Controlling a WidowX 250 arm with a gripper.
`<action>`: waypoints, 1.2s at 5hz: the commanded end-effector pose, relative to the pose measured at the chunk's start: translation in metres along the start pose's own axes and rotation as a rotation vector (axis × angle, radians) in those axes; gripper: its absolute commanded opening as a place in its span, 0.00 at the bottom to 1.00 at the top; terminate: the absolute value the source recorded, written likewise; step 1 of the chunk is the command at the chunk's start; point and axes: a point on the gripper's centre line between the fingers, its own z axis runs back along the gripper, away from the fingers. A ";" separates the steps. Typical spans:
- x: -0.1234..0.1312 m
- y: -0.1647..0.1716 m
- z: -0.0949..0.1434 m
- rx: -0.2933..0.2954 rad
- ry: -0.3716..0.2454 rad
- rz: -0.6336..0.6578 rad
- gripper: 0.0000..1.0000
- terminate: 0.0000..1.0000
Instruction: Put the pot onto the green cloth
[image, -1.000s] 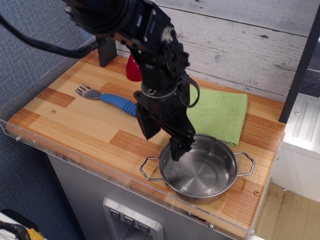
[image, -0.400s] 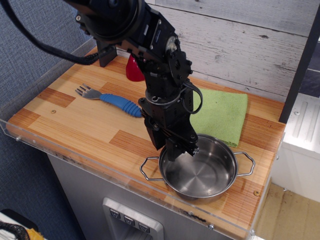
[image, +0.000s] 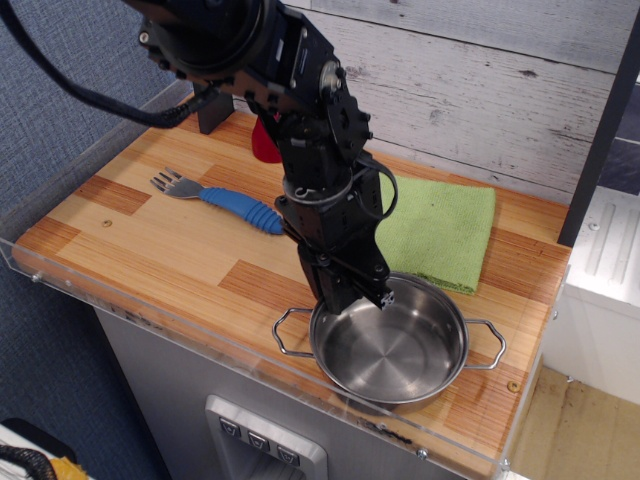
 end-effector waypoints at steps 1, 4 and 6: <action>0.011 0.000 0.037 -0.041 -0.065 0.012 0.00 0.00; 0.046 0.016 0.062 -0.072 -0.120 0.109 0.00 0.00; 0.073 0.040 0.057 -0.113 -0.130 0.189 0.00 0.00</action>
